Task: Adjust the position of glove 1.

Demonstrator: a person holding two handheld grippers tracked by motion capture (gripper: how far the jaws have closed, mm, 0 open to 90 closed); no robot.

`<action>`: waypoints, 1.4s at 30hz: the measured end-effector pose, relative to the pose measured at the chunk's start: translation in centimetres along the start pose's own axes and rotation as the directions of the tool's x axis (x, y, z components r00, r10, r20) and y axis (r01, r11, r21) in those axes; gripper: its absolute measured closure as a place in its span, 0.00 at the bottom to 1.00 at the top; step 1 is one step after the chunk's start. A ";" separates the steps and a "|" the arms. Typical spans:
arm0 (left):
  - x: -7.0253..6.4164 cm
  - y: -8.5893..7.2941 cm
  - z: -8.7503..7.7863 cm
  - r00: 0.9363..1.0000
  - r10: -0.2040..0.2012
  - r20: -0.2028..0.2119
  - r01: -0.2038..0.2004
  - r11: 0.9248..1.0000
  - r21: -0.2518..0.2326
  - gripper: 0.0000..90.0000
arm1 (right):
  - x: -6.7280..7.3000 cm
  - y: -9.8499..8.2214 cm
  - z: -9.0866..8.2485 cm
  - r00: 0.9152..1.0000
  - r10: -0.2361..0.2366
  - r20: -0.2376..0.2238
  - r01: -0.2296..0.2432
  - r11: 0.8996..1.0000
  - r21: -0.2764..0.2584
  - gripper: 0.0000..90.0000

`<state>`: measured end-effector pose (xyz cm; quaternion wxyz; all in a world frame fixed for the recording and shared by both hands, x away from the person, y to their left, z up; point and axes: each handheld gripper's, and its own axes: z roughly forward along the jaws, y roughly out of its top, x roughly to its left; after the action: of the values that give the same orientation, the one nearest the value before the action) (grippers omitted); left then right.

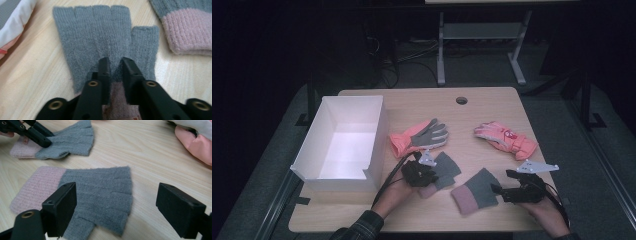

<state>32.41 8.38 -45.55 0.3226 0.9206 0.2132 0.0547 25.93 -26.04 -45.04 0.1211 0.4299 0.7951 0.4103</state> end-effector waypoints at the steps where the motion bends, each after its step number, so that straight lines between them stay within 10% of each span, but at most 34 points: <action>1: 0.0 -0.1 0.0 1.000 -0.015 0.004 0.015 1.000 -0.013 0.91 | 0.0 0.0 0.0 1.000 0.001 0.001 -0.001 1.000 -0.001 0.18; 23: -1.8 2.9 -2.1 0.987 -0.098 0.129 0.106 0.992 -0.061 0.94 | -1.3 -0.4 -0.4 0.997 0.005 0.074 -0.002 0.999 -0.035 0.15; 42: -5.7 7.5 2.2 0.981 -0.020 0.192 0.025 0.999 -0.022 0.93 | -2.3 -0.5 -1.4 0.980 0.044 0.194 -0.027 0.996 -0.088 0.16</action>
<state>30.42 -0.55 -42.44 0.3534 0.9151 0.1910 -0.0351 26.31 -28.75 -44.91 0.2096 0.4769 0.7533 0.4014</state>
